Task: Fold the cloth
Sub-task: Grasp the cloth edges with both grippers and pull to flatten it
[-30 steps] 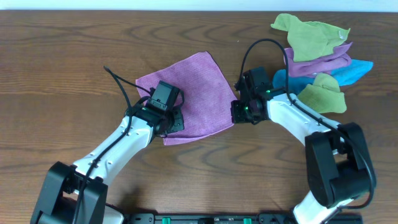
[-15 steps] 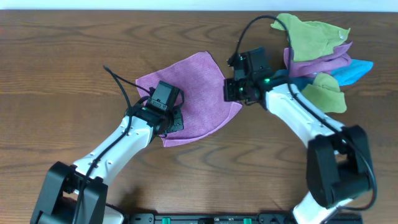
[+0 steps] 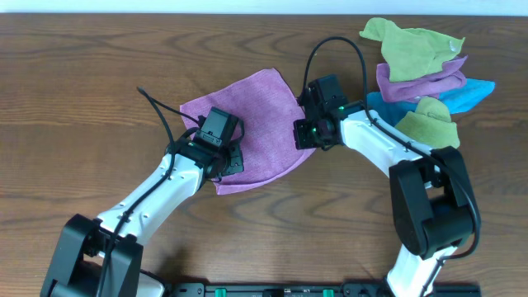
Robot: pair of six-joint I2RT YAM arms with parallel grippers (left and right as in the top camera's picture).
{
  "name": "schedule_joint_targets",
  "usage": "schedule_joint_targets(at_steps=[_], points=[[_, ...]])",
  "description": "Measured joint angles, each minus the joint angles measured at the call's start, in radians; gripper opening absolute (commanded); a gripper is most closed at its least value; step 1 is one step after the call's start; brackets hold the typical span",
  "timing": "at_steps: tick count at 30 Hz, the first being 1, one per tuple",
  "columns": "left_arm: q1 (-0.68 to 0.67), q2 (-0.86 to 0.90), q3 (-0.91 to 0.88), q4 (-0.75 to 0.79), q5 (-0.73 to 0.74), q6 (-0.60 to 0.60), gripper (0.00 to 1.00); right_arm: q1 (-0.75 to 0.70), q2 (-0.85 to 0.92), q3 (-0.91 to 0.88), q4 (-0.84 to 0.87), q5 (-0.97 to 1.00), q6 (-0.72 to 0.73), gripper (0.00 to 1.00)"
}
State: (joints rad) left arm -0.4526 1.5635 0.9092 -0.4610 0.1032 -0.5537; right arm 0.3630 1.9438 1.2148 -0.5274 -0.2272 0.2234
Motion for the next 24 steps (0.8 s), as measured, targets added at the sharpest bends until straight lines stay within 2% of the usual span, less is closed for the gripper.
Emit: schedule_joint_targets(at_steps=[14,24], points=[[0.000,0.000,-0.001,-0.065,-0.002,0.000,0.06,-0.002,0.000,0.000,-0.195,0.014,-0.006,0.01],[0.000,0.019,-0.001,-0.075,0.029,-0.009,0.06,-0.002,0.000,0.000,-0.238,0.015,-0.006,0.01]])
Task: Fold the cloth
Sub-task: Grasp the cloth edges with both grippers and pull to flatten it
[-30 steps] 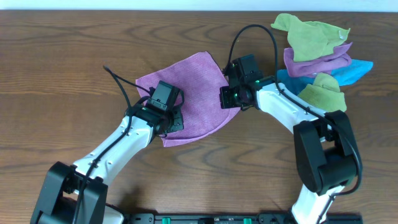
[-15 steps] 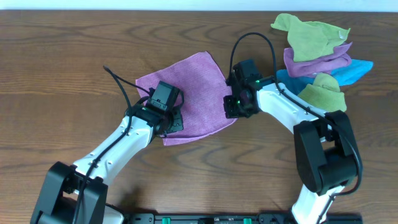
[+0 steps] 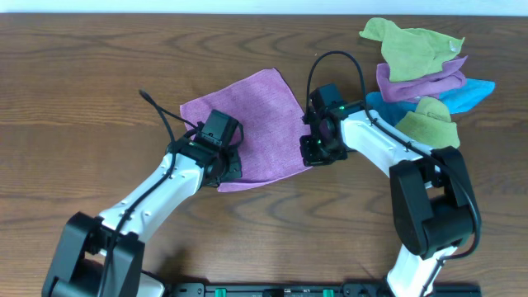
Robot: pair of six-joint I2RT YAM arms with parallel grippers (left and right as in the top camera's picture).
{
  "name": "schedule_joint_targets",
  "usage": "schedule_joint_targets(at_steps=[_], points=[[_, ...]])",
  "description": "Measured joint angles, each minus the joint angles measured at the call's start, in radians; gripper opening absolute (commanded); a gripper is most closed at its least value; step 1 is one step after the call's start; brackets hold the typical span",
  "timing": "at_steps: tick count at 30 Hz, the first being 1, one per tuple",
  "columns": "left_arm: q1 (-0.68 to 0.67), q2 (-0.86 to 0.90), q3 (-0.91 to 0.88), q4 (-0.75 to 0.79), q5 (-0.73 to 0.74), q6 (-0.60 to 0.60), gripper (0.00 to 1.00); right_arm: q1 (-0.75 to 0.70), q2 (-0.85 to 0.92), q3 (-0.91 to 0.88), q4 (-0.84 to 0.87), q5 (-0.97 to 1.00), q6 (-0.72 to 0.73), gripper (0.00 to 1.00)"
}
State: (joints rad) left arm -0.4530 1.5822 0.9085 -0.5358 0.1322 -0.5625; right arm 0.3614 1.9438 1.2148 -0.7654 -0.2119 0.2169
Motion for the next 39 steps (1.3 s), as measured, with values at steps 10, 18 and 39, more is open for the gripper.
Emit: schedule_joint_targets(at_steps=[10,18,39], points=[[-0.045,0.094,-0.004,0.001,0.045,-0.018,0.06,0.000,0.000,0.000,0.005,0.000,0.002,0.01],[-0.047,0.094,-0.021,-0.039,0.013,-0.029,0.06,0.000,0.000,0.000,0.015,0.000,0.002,0.01],[-0.019,0.088,-0.051,-0.105,-0.112,-0.101,0.06,0.055,0.000,0.000,0.018,0.005,0.036,0.01]])
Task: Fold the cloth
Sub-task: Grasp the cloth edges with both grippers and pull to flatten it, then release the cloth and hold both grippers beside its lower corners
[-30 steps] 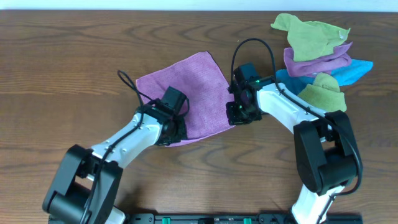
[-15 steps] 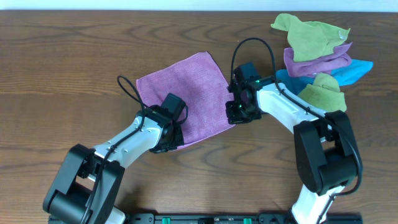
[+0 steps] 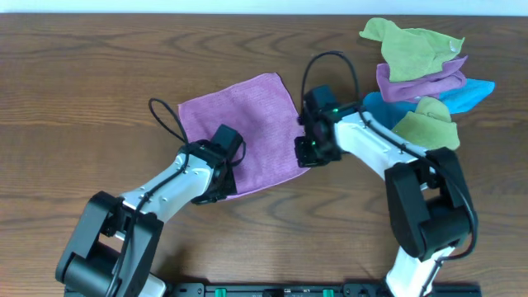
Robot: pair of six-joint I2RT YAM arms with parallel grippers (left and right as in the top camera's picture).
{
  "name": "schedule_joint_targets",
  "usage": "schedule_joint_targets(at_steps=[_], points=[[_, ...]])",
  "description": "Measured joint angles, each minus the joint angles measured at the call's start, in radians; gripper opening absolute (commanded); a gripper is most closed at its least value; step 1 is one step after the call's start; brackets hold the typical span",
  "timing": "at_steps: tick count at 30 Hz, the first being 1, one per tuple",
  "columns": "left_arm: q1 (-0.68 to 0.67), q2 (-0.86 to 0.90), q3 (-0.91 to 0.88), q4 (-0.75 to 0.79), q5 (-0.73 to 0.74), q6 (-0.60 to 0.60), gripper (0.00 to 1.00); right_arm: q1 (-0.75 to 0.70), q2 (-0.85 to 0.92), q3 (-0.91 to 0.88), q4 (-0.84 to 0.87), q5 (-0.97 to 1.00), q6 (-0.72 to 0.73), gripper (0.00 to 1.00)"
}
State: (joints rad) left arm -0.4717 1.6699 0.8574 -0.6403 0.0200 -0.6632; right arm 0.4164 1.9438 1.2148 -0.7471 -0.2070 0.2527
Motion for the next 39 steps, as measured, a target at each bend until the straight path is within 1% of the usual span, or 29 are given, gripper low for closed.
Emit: schedule_joint_targets(at_steps=[10,19,24,25,27,28,30,32,34,36,39], points=[[0.121,0.000,0.000,-0.015,-0.026,-0.006,0.06,0.190,0.000,0.000,0.015,0.015,0.035,0.01],[0.233,0.000,-0.001,-0.019,-0.045,0.008,0.06,0.240,0.000,0.000,0.013,0.024,0.055,0.01],[0.258,-0.002,-0.002,-0.012,-0.043,0.017,0.06,0.264,0.000,0.003,0.003,0.012,0.058,0.02],[0.260,-0.003,-0.002,-0.013,-0.039,0.024,0.06,0.260,0.000,0.007,-0.007,0.006,0.058,0.04],[0.262,-0.014,0.002,-0.031,-0.025,0.036,0.06,0.240,-0.002,0.027,-0.036,-0.010,0.058,0.19],[0.262,-0.025,0.006,-0.042,-0.019,0.039,0.06,0.225,-0.008,0.039,-0.047,-0.016,0.056,0.22],[0.262,-0.071,0.023,-0.065,-0.011,0.043,0.06,0.203,-0.032,0.056,-0.063,-0.024,0.052,0.37],[0.262,-0.147,0.046,-0.082,0.002,0.048,0.26,0.176,-0.092,0.072,-0.079,-0.029,0.044,0.53],[0.262,-0.227,0.068,-0.099,0.019,0.057,0.30,0.160,-0.146,0.082,-0.094,-0.033,0.047,0.55],[0.265,-0.309,0.083,-0.140,0.034,0.059,0.34,0.136,-0.219,0.088,-0.127,-0.053,0.042,0.55],[0.287,-0.390,0.088,-0.245,0.049,0.053,0.35,0.082,-0.293,0.089,-0.163,-0.113,0.029,0.53]])
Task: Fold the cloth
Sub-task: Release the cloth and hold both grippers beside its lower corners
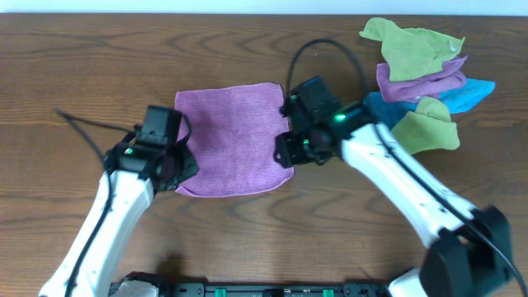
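Note:
A purple cloth (231, 136) lies spread flat and nearly square in the middle of the wooden table (82, 58). My left gripper (176, 169) sits at the cloth's near-left corner, pinched on the edge. My right gripper (285, 157) is at the near-right edge and looks closed on the cloth there. Both sets of fingertips are mostly hidden under the wrists in the overhead view.
A heap of other cloths lies at the far right: a green one (408, 37), a purple one (421, 78), a blue one (474, 91) and another green one (429, 128). The right arm's cable (318, 45) loops above the cloth.
The left gripper has moved left and away from the right one. The cloth has turned with both grippers and now lies squarer and wider, with its near edge stretched between them.
The cloth first lay as a skewed diamond with both grippers on its near part. Then the grippers sat at its near-left and right edges as it turned step by step. It now lies flat and square between them.

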Robot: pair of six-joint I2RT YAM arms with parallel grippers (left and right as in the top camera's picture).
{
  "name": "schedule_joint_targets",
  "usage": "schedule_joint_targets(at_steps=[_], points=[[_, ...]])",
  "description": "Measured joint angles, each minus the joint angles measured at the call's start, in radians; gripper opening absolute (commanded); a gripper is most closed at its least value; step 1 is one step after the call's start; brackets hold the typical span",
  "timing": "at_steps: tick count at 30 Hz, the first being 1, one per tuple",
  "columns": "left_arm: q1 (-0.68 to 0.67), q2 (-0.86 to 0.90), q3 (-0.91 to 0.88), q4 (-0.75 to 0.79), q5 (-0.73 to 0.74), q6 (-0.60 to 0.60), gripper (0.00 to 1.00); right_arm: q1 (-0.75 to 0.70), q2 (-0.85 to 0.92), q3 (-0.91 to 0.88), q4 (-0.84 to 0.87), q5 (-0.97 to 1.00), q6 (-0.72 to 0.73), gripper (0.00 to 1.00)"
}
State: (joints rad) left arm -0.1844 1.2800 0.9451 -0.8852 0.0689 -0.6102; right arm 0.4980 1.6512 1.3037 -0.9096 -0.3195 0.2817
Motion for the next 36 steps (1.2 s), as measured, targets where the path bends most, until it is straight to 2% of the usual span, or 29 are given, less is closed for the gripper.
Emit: schedule_joint_targets(at_steps=[2,5,7,12,15,22,30,36], points=[[0.039,-0.025,-0.006,-0.050,0.019,-0.011,0.34,-0.053,-0.020,-0.005,-0.003,-0.040,-0.008,0.51],[0.112,-0.027,-0.043,-0.031,0.090,-0.018,0.40,-0.117,-0.022,-0.052,0.016,-0.102,-0.016,0.52],[0.176,-0.027,-0.094,0.000,0.150,-0.016,0.47,-0.157,-0.022,-0.116,0.040,-0.151,-0.027,0.59],[0.292,-0.026,-0.216,0.088,0.278,-0.006,0.49,-0.212,-0.021,-0.231,0.110,-0.263,-0.033,0.61],[0.336,-0.025,-0.280,0.142,0.338,0.003,0.56,-0.223,-0.021,-0.282,0.164,-0.317,-0.034,0.64],[0.367,0.013,-0.327,0.243,0.378,0.019,0.56,-0.223,-0.018,-0.358,0.295,-0.397,-0.023,0.61],[0.372,0.167,-0.328,0.348,0.415,0.035,0.55,-0.223,0.045,-0.364,0.305,-0.442,-0.002,0.58],[0.373,0.202,-0.326,0.405,0.454,0.034,0.54,-0.225,0.064,-0.365,0.304,-0.447,0.000,0.58]])
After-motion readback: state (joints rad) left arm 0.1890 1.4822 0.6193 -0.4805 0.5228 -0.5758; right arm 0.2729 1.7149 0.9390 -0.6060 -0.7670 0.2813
